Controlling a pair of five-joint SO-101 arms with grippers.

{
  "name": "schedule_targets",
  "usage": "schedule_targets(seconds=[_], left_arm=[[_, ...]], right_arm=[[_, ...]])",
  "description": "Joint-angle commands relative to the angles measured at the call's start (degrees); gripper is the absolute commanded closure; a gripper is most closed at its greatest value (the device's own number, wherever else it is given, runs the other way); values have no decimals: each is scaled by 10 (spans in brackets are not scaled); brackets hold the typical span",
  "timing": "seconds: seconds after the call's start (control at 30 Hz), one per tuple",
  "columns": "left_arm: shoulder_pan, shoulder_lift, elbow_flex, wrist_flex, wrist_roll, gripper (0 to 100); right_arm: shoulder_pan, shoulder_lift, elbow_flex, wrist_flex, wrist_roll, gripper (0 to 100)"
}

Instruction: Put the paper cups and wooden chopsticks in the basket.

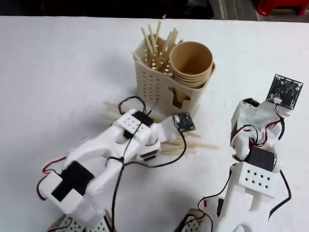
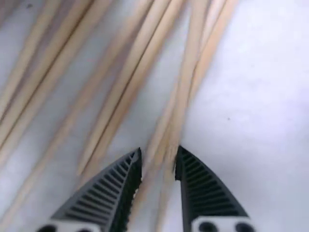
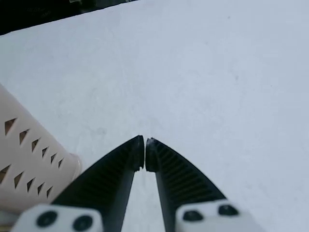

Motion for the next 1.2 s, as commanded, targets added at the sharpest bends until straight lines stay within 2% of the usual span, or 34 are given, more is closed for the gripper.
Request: schedule_targets(seconds=[0.0, 0.13, 0.5, 0.97, 1.17], left_arm=[[14, -2, -10, 11, -9, 936], [28, -3, 8, 12, -10, 976], [25, -21, 18, 79, -11, 978], [22, -248, 16, 197, -11, 978], [-17, -322, 16, 209, -11, 978]], right_arm=[[5, 0, -5, -11, 4, 980], [5, 0, -5, -11, 4, 980], [5, 0, -5, -11, 4, 980], [5, 0, -5, -11, 4, 980], [5, 0, -5, -11, 4, 980]])
